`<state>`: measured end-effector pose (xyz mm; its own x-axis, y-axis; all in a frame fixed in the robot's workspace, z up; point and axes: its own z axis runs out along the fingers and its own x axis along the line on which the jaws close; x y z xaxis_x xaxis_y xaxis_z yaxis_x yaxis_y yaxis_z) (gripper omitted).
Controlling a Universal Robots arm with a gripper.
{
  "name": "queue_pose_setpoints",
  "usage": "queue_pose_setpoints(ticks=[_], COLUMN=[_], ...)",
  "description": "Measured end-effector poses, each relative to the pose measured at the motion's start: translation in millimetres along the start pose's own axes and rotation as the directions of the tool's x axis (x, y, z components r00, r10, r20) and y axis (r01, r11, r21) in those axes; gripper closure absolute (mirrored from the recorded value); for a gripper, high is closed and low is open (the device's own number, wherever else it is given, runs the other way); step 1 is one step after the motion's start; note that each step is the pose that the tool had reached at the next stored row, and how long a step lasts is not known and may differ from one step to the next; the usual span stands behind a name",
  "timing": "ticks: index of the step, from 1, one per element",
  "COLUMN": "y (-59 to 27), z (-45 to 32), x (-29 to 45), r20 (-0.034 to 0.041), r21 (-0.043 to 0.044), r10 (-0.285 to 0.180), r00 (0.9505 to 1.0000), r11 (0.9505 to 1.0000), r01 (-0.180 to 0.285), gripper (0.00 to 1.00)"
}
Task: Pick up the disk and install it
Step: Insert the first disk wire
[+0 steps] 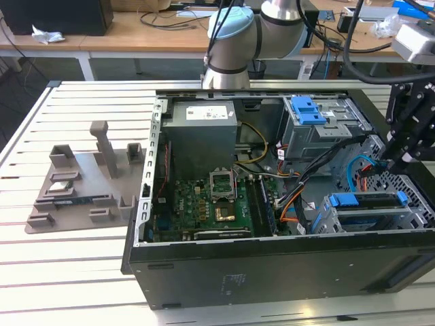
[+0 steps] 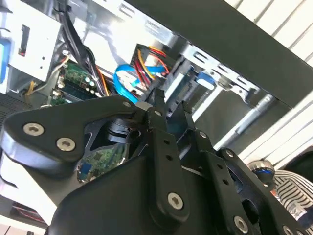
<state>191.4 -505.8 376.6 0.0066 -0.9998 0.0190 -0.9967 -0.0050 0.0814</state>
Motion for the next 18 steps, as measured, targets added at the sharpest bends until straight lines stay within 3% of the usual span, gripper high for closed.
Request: queue_pose_setpoints(ticks=[1,3,8,11,16,18], y=[-0.2,-0.5,-3.4,-4.7,-4.7,-4.7], z=[1.2,3.2,9.1,16.9,17.2,17.4], x=[-5.3,-8.4,-8.7,-8.8,-8.8,-8.8], r20=[0.0000,0.0000,0.0010,0.0014,0.0014,0.0013], r21=[0.0000,0.0000,-0.0002,-0.0003,-0.0003,-0.0004], r10=[0.000,0.000,0.012,0.017,0.017,0.017], r00=[1.0000,1.0000,0.9999,0.9999,0.9999,0.9999], r11=[1.0000,1.0000,0.9999,0.9999,0.9999,0.9999], r01=[0.000,0.000,-0.012,-0.017,-0.017,-0.017], gripper=[0.70,0.70,0.70,0.70,0.70,0.78])
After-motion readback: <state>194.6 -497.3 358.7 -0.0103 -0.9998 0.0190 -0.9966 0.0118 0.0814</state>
